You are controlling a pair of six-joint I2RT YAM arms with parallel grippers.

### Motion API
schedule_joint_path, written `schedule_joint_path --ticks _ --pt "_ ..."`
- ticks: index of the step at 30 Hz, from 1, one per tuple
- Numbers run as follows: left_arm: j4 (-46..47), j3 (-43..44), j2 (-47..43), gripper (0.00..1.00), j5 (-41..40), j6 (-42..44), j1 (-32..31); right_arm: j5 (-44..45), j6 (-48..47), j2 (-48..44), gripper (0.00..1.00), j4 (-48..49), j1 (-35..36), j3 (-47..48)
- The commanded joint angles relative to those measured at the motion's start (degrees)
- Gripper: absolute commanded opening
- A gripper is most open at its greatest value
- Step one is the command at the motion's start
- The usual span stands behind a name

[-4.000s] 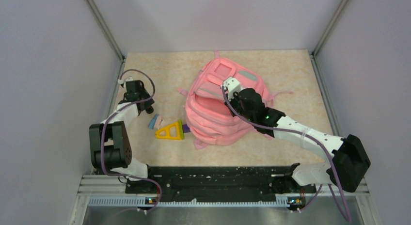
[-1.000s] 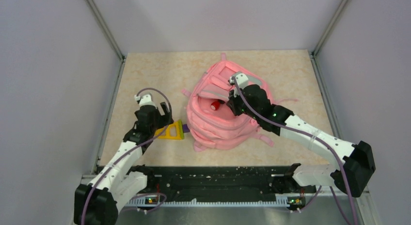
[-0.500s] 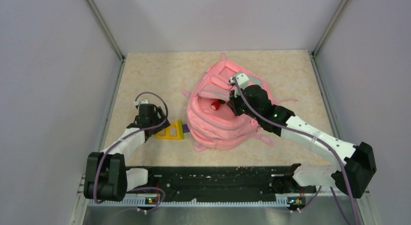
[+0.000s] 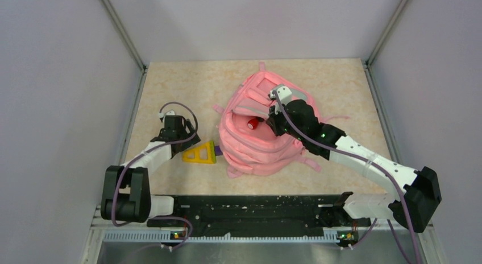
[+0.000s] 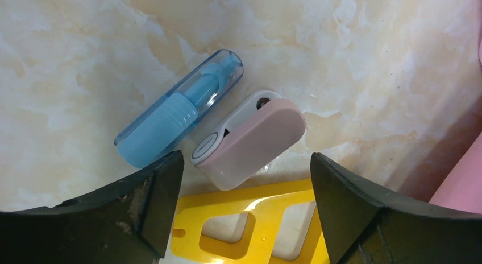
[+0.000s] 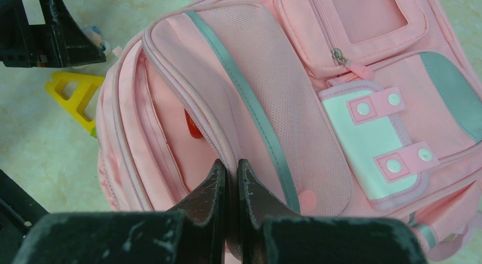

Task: Pack the student bag
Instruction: Pick up the personal item from the center of the board.

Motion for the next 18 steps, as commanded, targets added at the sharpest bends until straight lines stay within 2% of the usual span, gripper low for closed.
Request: schedule_joint_path --ticks 1,4,7,10,11,16,18 --pt "2.50 3.19 2.05 0.87 -1.38 1.14 0.34 -0.18 0.32 -2.83 0.00 5.23 -0.23 2.23" --pt "2.43 5.35 5.08 0.86 0.10 2.18 0.34 0.00 0.23 -2.76 0.00 5.07 -0.18 2.33" --pt "1.78 7.39 7.54 0.75 1.62 3.02 0.34 -0.04 0.35 -2.77 0.00 4.91 -0.16 2.47" --pt "1.72 7.57 7.41 0.55 2.73 3.03 0.34 -0.04 0.46 -2.85 0.00 4.72 -0.22 2.38" --pt "1.74 7.31 6.86 0.45 3.08 2.96 0.34 -0.04 0.48 -2.83 0.00 4.69 -0.23 2.40" --pt "2.07 4.84 1.31 0.10 6.28 3.19 0.21 -0.13 0.67 -2.84 0.00 4.80 -0.20 2.41" --pt "2.59 3.29 -2.61 0.03 9.57 4.05 -0.18 -0.20 0.66 -2.79 0.00 4.91 -0.21 2.48"
